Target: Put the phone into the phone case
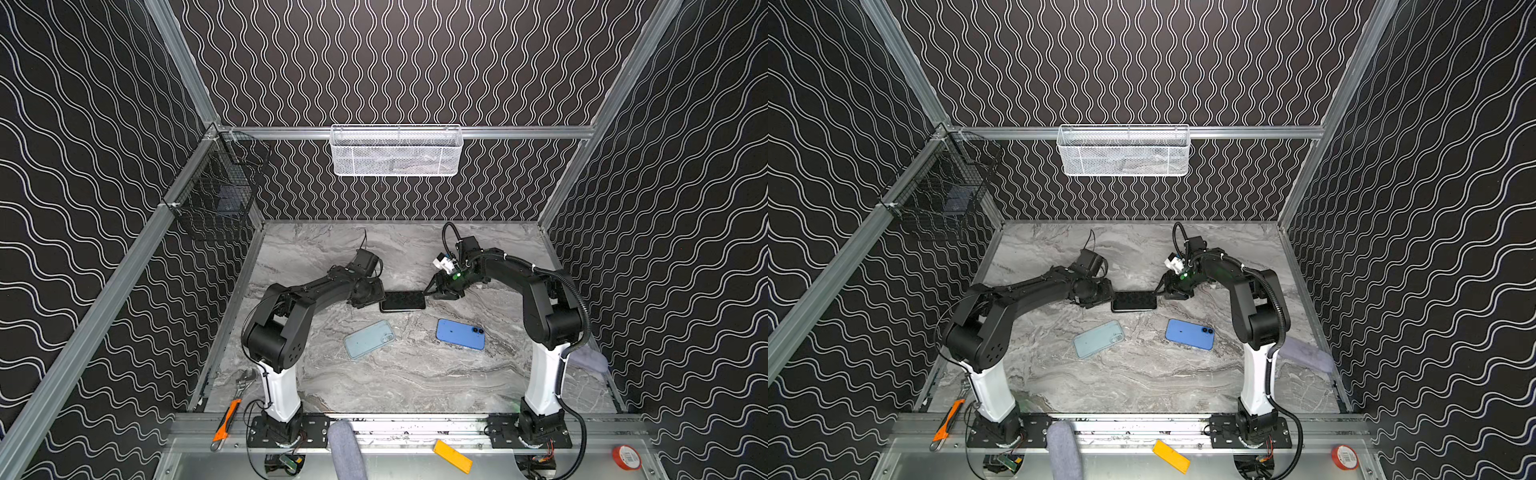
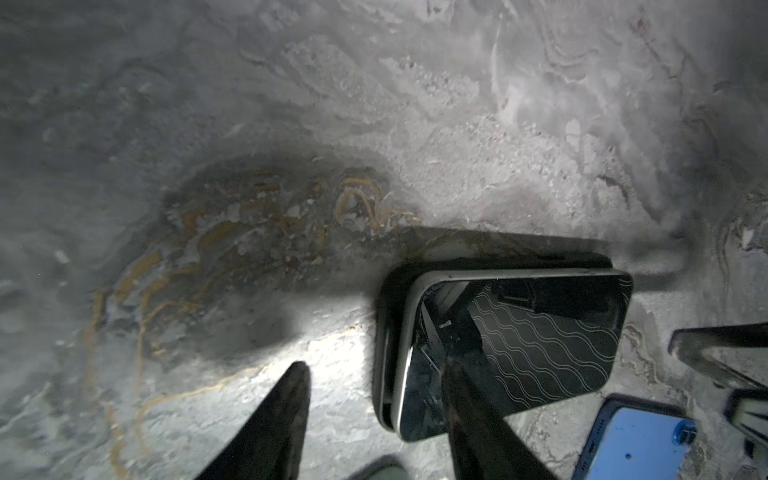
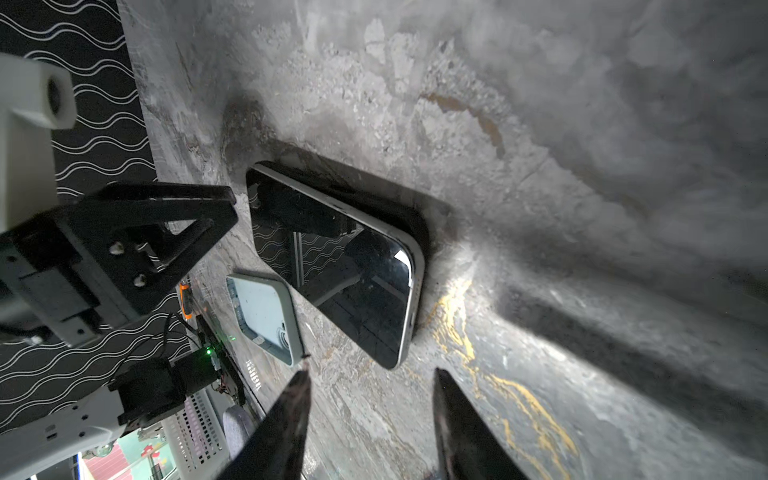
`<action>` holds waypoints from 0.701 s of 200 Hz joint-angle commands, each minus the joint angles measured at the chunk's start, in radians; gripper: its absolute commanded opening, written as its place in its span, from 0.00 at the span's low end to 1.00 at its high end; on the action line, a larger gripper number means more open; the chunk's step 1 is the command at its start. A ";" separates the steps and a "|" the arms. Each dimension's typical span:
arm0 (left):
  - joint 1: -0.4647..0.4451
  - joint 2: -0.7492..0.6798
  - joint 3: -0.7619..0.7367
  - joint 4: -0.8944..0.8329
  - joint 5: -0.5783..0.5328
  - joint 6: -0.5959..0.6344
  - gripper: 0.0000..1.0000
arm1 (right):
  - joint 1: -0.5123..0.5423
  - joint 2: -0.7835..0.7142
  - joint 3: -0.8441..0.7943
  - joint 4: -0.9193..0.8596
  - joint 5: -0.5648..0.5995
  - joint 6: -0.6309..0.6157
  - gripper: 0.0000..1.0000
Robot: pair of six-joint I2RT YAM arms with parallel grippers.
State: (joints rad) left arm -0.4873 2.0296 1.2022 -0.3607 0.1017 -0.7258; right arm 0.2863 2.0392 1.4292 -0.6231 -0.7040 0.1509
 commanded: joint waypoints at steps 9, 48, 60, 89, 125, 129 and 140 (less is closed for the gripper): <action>-0.011 0.015 -0.004 0.065 -0.005 -0.005 0.56 | 0.001 -0.016 -0.019 0.073 0.010 0.044 0.54; -0.017 0.010 0.001 0.062 -0.022 -0.006 0.54 | 0.001 0.013 -0.043 0.137 0.004 0.093 0.58; -0.017 0.015 0.007 0.045 -0.034 0.000 0.53 | 0.002 0.018 -0.048 0.160 -0.015 0.106 0.58; -0.019 0.037 0.008 0.014 -0.058 0.012 0.45 | 0.003 0.015 -0.064 0.200 -0.049 0.119 0.59; -0.025 0.066 0.018 0.000 -0.074 0.014 0.40 | 0.004 0.022 -0.076 0.218 -0.078 0.122 0.59; -0.025 0.071 0.020 -0.001 -0.073 0.016 0.40 | 0.005 0.023 -0.079 0.223 -0.082 0.125 0.59; -0.028 0.079 0.027 -0.006 -0.080 0.019 0.37 | 0.008 0.027 -0.081 0.230 -0.088 0.127 0.59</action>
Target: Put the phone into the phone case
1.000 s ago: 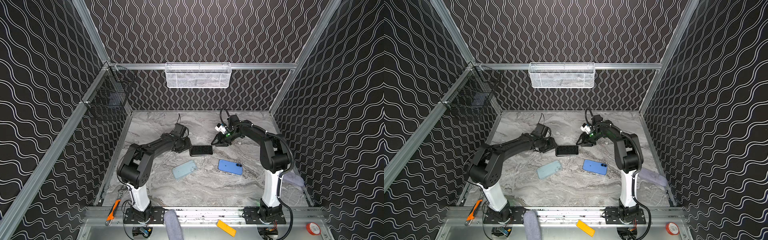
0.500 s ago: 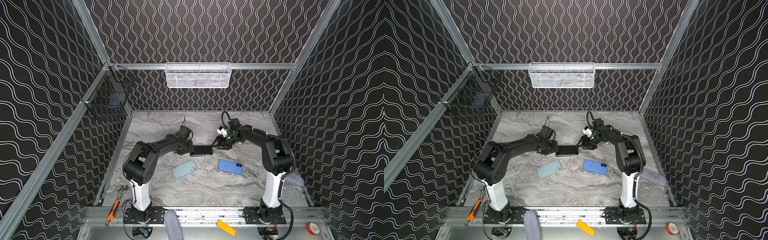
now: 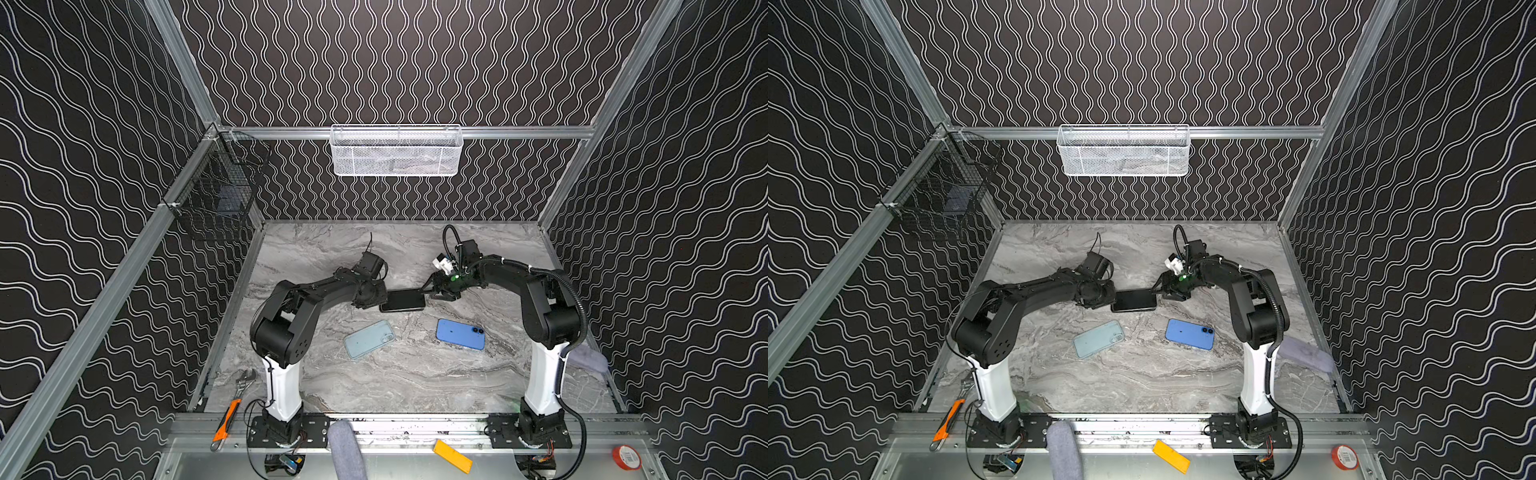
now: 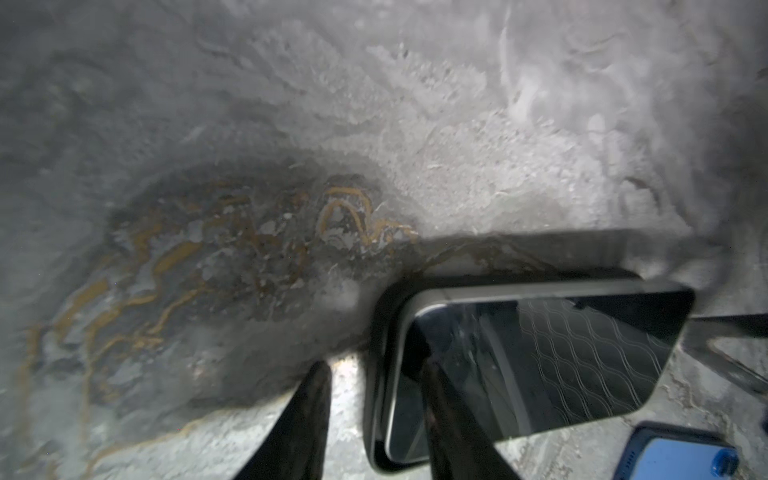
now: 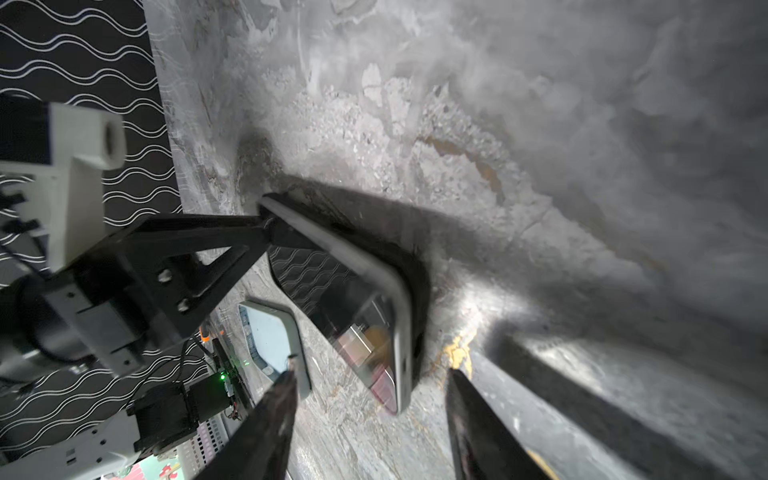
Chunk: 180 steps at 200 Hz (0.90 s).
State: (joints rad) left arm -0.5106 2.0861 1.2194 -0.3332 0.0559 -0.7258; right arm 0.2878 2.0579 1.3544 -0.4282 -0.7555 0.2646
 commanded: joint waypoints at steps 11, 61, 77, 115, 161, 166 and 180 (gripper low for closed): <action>-0.008 0.027 0.014 -0.036 -0.037 0.021 0.36 | 0.010 0.010 -0.009 0.046 -0.041 0.018 0.59; -0.009 0.004 -0.026 -0.026 -0.042 0.017 0.34 | 0.025 -0.001 -0.006 0.080 -0.040 0.035 0.59; -0.011 -0.006 -0.038 -0.021 -0.041 0.014 0.34 | 0.025 -0.011 -0.001 0.092 -0.038 0.048 0.59; -0.012 -0.033 -0.066 -0.013 -0.043 0.007 0.33 | 0.034 -0.031 0.020 0.082 -0.038 0.047 0.57; -0.017 -0.038 -0.063 -0.009 -0.041 0.003 0.32 | 0.045 -0.028 0.018 0.070 -0.006 0.042 0.57; -0.017 -0.038 -0.063 -0.008 -0.042 0.003 0.32 | 0.045 -0.031 0.014 0.072 0.009 0.045 0.58; -0.017 -0.039 -0.066 -0.007 -0.041 0.003 0.32 | 0.045 -0.035 0.006 0.077 0.043 0.055 0.59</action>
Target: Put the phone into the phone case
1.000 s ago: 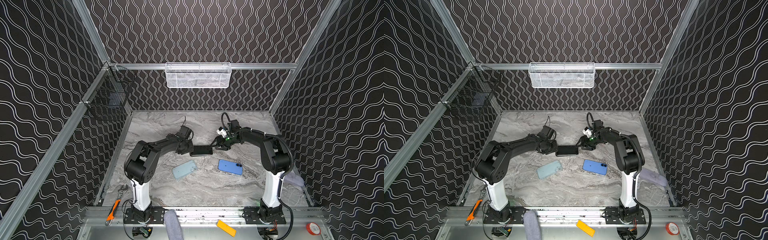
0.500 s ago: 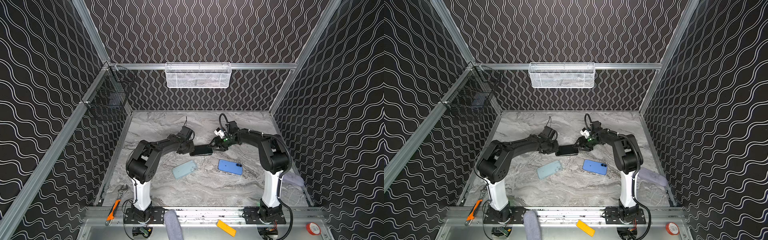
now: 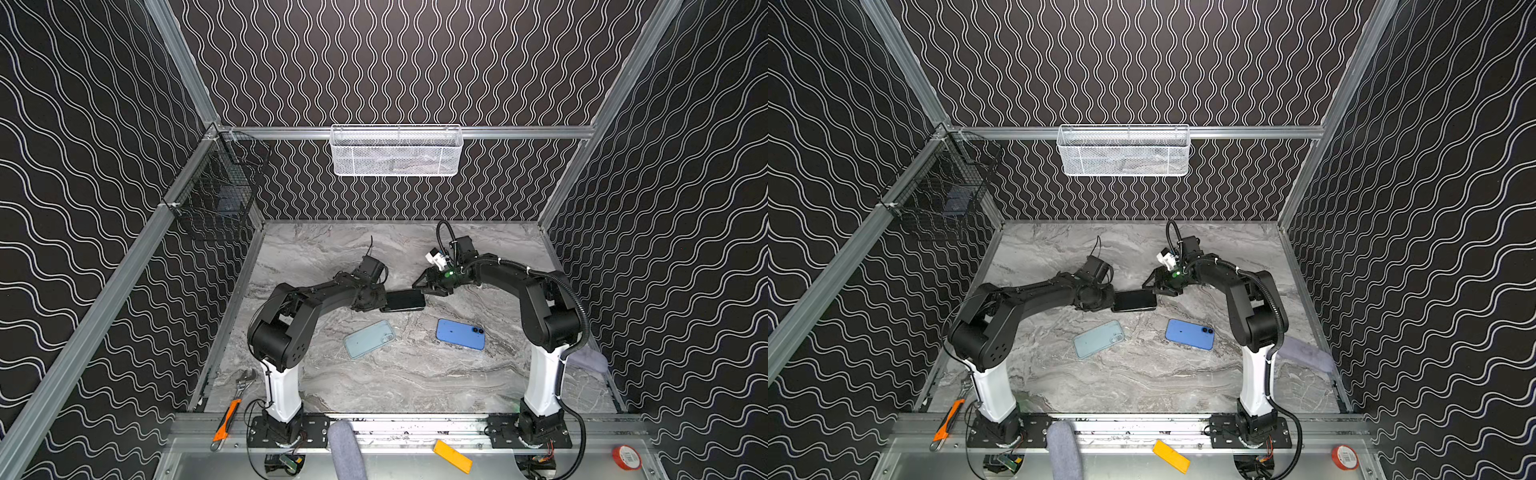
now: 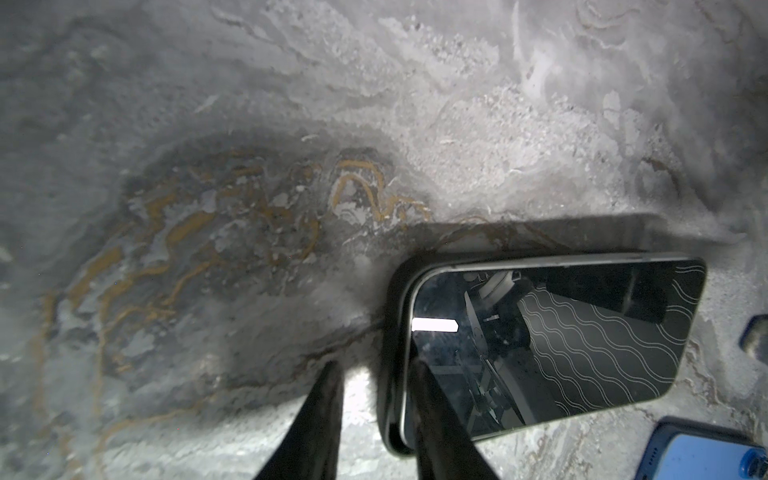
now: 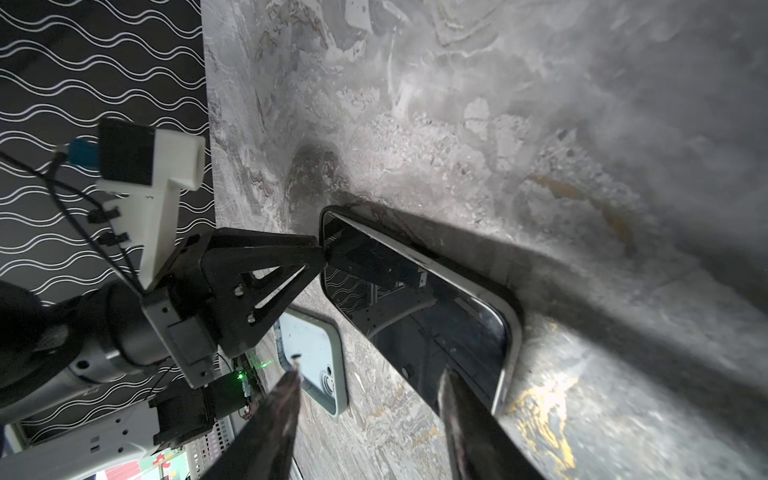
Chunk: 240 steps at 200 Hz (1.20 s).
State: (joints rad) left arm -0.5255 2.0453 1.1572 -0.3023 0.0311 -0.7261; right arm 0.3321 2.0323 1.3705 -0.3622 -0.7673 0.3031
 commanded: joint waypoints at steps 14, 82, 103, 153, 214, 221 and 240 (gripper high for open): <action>-0.003 0.001 -0.007 -0.035 -0.016 0.004 0.32 | 0.001 -0.003 -0.005 0.005 0.092 0.022 0.59; -0.004 -0.004 -0.003 -0.035 -0.018 0.006 0.32 | 0.008 0.044 0.038 0.002 0.084 0.027 0.60; -0.005 -0.001 0.000 -0.035 -0.017 0.004 0.32 | 0.022 0.040 0.041 0.009 0.062 0.015 0.60; -0.004 0.001 0.002 -0.034 -0.017 0.002 0.33 | 0.060 0.068 0.069 -0.012 0.051 -0.002 0.59; -0.004 -0.009 0.011 -0.041 -0.033 0.012 0.47 | 0.064 0.069 0.067 -0.020 0.080 -0.007 0.59; -0.005 -0.013 0.012 -0.043 -0.037 0.015 0.50 | 0.064 0.067 0.064 -0.018 0.084 -0.004 0.59; -0.005 -0.034 0.015 -0.054 -0.057 0.024 0.61 | 0.064 0.056 0.056 -0.012 0.094 0.001 0.59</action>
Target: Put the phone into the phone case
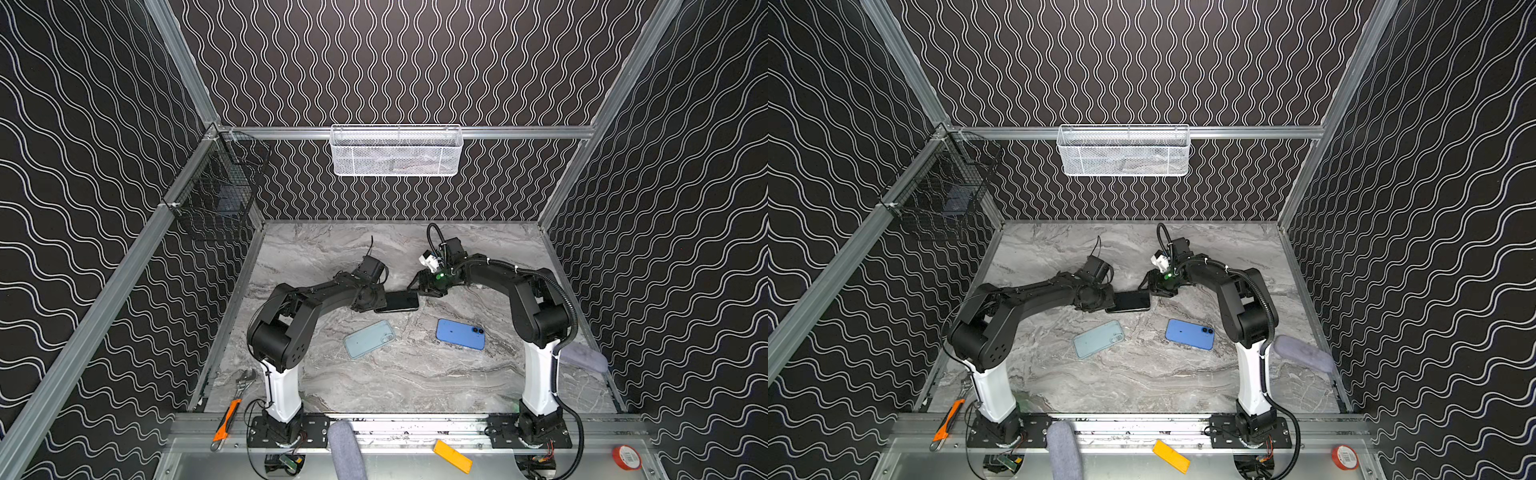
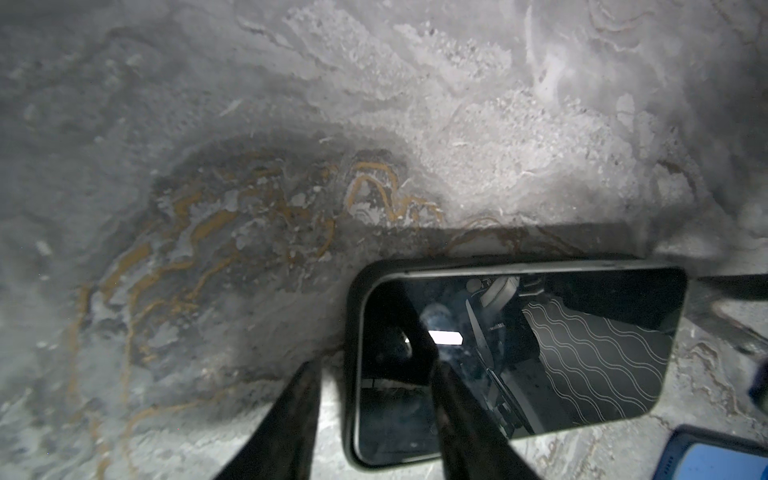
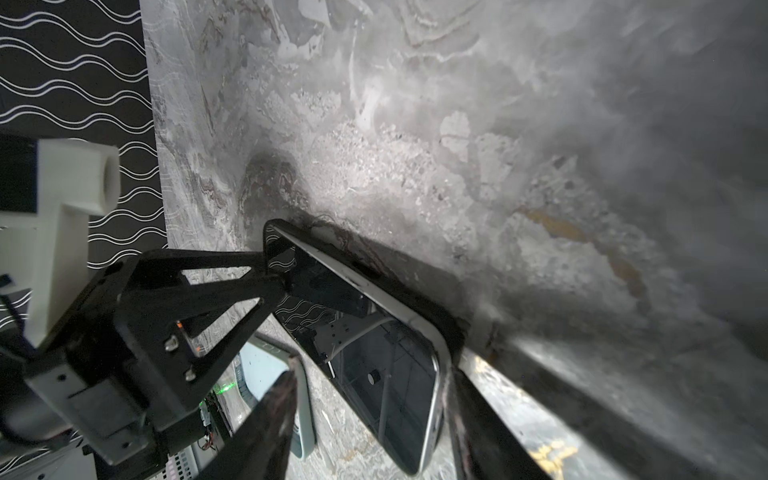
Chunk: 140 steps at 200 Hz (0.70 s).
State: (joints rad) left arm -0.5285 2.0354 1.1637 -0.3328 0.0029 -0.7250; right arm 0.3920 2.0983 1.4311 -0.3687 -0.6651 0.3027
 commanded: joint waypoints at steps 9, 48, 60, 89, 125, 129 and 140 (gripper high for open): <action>-0.001 -0.039 0.008 -0.026 -0.038 0.027 0.66 | 0.004 -0.018 -0.006 -0.003 -0.006 0.002 0.59; 0.005 -0.088 0.016 -0.035 -0.056 0.034 0.74 | 0.004 -0.059 0.010 -0.027 0.023 -0.008 0.64; 0.010 -0.098 0.019 -0.031 -0.048 0.032 0.74 | 0.002 -0.076 0.019 -0.044 0.050 -0.012 0.66; 0.024 -0.125 0.021 -0.023 -0.016 0.039 0.78 | -0.002 -0.096 0.068 -0.168 0.223 -0.037 0.69; 0.036 -0.147 0.020 -0.010 0.025 0.057 0.96 | -0.002 -0.081 0.087 -0.274 0.418 -0.050 0.63; 0.037 -0.145 0.022 -0.011 0.028 0.060 0.97 | -0.002 -0.079 0.084 -0.278 0.433 -0.048 0.62; 0.038 -0.139 0.024 -0.012 0.033 0.062 0.98 | 0.000 -0.071 0.078 -0.282 0.456 -0.047 0.58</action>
State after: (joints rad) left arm -0.4965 1.8904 1.1774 -0.3653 0.0071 -0.6941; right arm 0.3885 2.0148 1.5116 -0.5686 -0.3435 0.2684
